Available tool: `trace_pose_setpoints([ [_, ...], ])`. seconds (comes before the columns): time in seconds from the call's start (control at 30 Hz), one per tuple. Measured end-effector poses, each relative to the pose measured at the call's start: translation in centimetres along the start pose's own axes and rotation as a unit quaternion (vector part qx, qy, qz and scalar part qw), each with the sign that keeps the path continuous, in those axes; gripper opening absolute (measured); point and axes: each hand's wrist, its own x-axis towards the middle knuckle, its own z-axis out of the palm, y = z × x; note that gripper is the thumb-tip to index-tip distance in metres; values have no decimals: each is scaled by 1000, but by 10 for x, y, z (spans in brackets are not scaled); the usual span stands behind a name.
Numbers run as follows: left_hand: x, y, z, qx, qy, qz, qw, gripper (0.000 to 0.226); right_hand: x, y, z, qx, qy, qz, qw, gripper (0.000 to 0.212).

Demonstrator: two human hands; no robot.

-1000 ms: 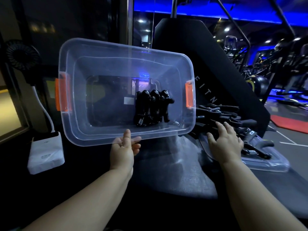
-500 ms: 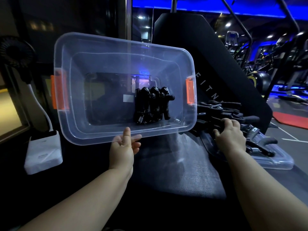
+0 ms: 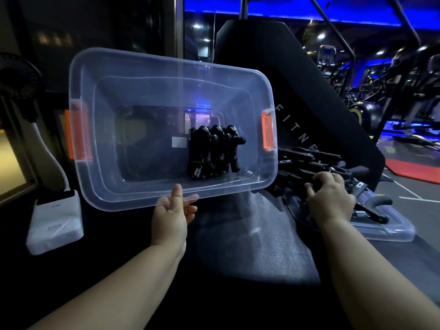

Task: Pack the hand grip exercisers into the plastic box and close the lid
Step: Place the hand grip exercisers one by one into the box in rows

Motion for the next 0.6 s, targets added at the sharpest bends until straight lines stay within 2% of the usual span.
trace_pose_setpoints([
  [0.47, 1, -1, 0, 3, 1, 0, 1000, 28, -3, 2, -4, 18, 12, 1, 1000, 30],
  [0.6, 1, -3, -1, 4, -1, 0, 1000, 30, -5, -2, -4, -27, 13, 4, 1000, 35],
])
